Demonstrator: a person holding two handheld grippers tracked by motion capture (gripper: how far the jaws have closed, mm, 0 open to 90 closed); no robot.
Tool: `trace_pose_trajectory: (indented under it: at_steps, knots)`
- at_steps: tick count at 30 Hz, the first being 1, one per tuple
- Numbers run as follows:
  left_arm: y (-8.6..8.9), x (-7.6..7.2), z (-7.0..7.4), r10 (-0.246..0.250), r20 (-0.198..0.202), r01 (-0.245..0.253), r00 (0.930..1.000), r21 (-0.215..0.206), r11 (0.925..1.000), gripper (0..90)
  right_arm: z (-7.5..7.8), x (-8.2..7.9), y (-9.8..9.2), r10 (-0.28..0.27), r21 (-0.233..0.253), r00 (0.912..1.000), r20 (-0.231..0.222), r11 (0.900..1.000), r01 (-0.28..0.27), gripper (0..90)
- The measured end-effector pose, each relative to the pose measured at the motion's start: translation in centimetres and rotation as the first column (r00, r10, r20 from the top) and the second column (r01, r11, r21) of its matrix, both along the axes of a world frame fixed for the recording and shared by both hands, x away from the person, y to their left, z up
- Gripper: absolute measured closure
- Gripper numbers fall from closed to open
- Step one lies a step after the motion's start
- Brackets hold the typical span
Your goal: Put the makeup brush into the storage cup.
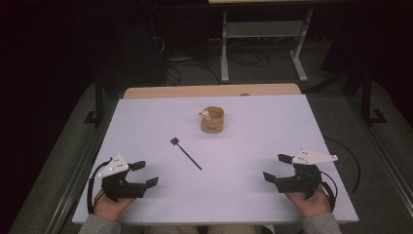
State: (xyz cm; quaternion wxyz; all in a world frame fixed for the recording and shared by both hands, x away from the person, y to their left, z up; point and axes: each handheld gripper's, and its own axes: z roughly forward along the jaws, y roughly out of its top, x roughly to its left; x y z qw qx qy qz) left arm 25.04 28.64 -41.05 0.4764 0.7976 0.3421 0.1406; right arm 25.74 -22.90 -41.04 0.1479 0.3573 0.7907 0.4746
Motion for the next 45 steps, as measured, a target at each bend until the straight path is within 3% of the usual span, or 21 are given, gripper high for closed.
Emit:
trace_pose_trajectory:
  at_steps: [11,18,20,26,32,36,45]
  knots:
    - [-0.2,-0.1,0.1,-0.003,0.007,0.003,1.0,0.006,1.0,20.6,0.3,-0.1,0.4,0.005,-0.029,0.9999,0.012,1.0,-0.005,13.8]
    - [-0.5,-0.1,0.1,-0.008,0.003,0.008,1.0,0.007,0.9999,20.9,0.5,-0.2,0.6,0.017,-0.024,0.9998,0.009,1.0,-0.017,14.5]
    - [-0.6,0.0,0.1,-0.017,0.002,0.017,0.9998,0.026,0.9995,20.9,0.4,-0.1,0.7,0.019,-0.018,0.9998,0.007,1.0,-0.019,14.6]
    - [-0.7,-0.1,-0.1,-0.017,0.002,0.017,0.9999,0.026,0.9995,21.0,0.3,0.2,1.2,0.044,-0.001,0.9988,-0.019,0.999,-0.044,17.3]
    - [-0.6,-0.2,-0.1,-0.013,0.006,0.013,0.9999,0.032,0.9994,21.0,0.5,0.6,1.7,0.057,-0.017,0.9983,-0.011,0.998,-0.057,17.3]
    - [-0.5,-0.2,0.0,-0.003,0.002,0.003,1.0,0.014,0.9999,21.0,0.9,1.0,1.9,0.069,-0.024,0.9973,-0.025,0.997,-0.07,17.4]
    - [-0.7,0.0,-0.1,-0.006,-0.003,0.006,1.0,0.02,0.9998,20.9,1.4,1.9,2.7,0.094,-0.05,0.9931,-0.07,0.994,-0.097,21.0]
